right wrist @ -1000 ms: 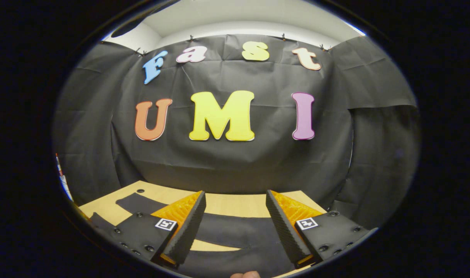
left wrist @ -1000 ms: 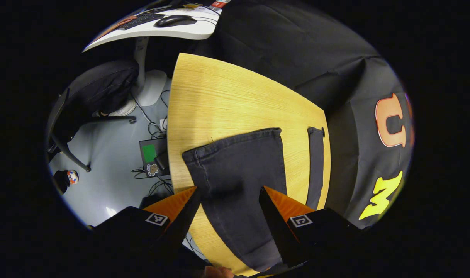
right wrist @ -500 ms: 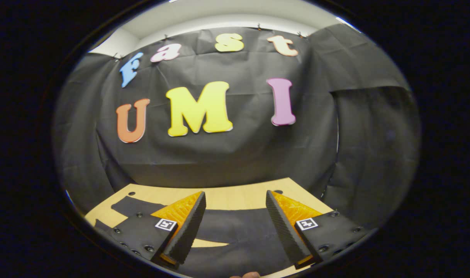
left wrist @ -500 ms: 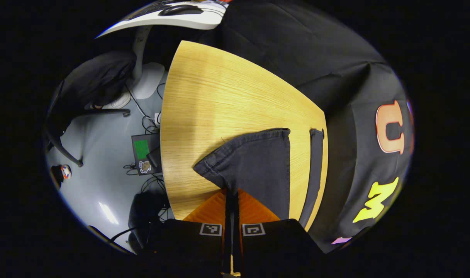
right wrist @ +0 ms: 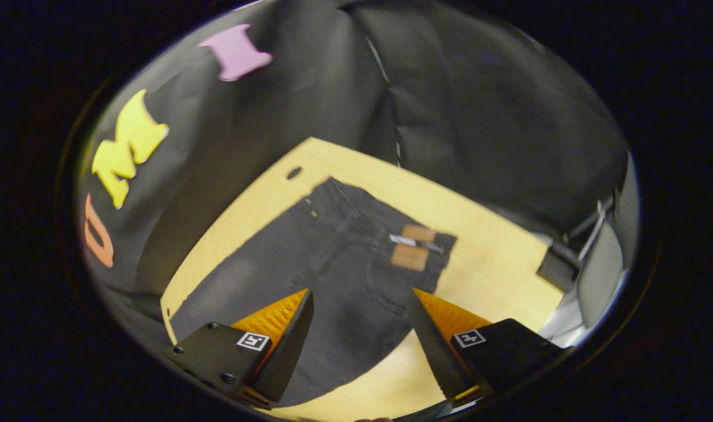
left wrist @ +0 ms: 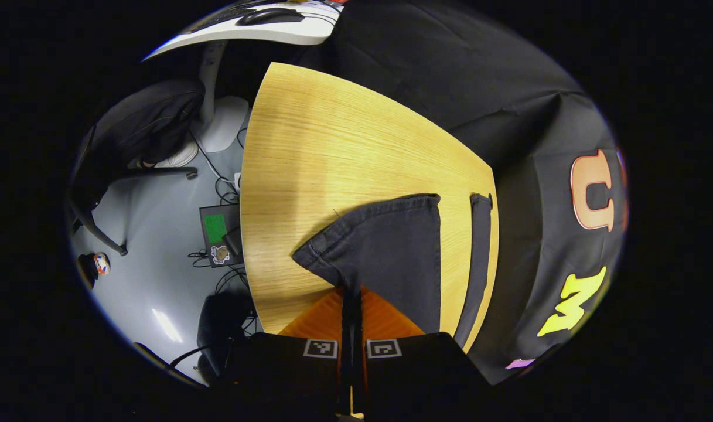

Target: Grasp the waist and the cuffs of the jeans and fold them to make the two legs overlap; first hold the waist and fold one-third of the jeans toward the cuffs, then hold the cuffs and fold the remaining one-third in the same direction to finish folding.

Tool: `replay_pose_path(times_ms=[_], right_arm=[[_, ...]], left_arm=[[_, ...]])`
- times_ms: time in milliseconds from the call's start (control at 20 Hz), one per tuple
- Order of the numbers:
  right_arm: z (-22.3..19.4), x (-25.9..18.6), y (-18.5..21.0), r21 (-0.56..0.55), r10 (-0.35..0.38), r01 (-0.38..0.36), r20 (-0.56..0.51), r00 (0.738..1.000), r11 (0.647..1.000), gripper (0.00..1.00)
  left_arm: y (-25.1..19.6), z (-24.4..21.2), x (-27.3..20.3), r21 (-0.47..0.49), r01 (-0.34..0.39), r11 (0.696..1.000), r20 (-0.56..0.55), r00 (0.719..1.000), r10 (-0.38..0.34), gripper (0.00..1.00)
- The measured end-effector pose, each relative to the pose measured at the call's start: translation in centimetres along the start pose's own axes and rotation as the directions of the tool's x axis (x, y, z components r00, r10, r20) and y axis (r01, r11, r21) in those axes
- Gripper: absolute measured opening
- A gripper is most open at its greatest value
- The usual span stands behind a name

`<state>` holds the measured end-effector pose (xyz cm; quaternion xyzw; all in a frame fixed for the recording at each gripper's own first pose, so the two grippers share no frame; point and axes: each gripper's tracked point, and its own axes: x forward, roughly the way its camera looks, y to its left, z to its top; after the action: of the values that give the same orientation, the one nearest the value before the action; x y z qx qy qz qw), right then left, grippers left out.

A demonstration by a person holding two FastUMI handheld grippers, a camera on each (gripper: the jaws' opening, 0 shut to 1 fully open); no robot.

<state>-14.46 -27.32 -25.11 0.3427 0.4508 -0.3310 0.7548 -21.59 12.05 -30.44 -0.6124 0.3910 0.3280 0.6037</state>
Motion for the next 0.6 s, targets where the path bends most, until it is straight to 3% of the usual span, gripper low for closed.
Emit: replay_pose_path(times_ms=[150, 400, 450, 550, 600], right_arm=[[-1.8, 2.5, -2.7, 0.097, -0.054, 0.062, -0.081, 0.995, 0.993, 0.97], [-2.4, 3.4, -3.1, 0.095, -0.082, 0.093, -0.121, 0.989, 0.991, 0.97], [-2.3, 3.8, -3.5, 0.091, -0.093, 0.104, -0.110, 0.989, 0.990, 0.82], [-2.5, 4.5, -4.8, 0.070, -0.140, 0.149, -0.121, 0.983, 0.986, 0.70], [-2.3, 4.1, -4.9, 0.086, -0.129, 0.140, -0.123, 0.984, 0.987, 0.45]], left_arm=[[-0.1, 0.0, 0.0, -0.003, -0.002, 1.000, -0.001, 1.000, 0.002, 0.04], [-0.1, 0.1, 0.1, 0.003, -0.015, 1.000, -0.003, 1.000, 0.015, 0.04], [-0.1, 0.0, 0.1, 0.005, -0.017, 1.000, -0.003, 1.000, 0.017, 0.04], [-0.1, 0.0, 0.1, 0.007, -0.019, 1.000, -0.005, 1.000, 0.019, 0.04], [-0.1, 0.0, 0.1, 0.005, -0.019, 1.000, -0.007, 1.000, 0.019, 0.04]])
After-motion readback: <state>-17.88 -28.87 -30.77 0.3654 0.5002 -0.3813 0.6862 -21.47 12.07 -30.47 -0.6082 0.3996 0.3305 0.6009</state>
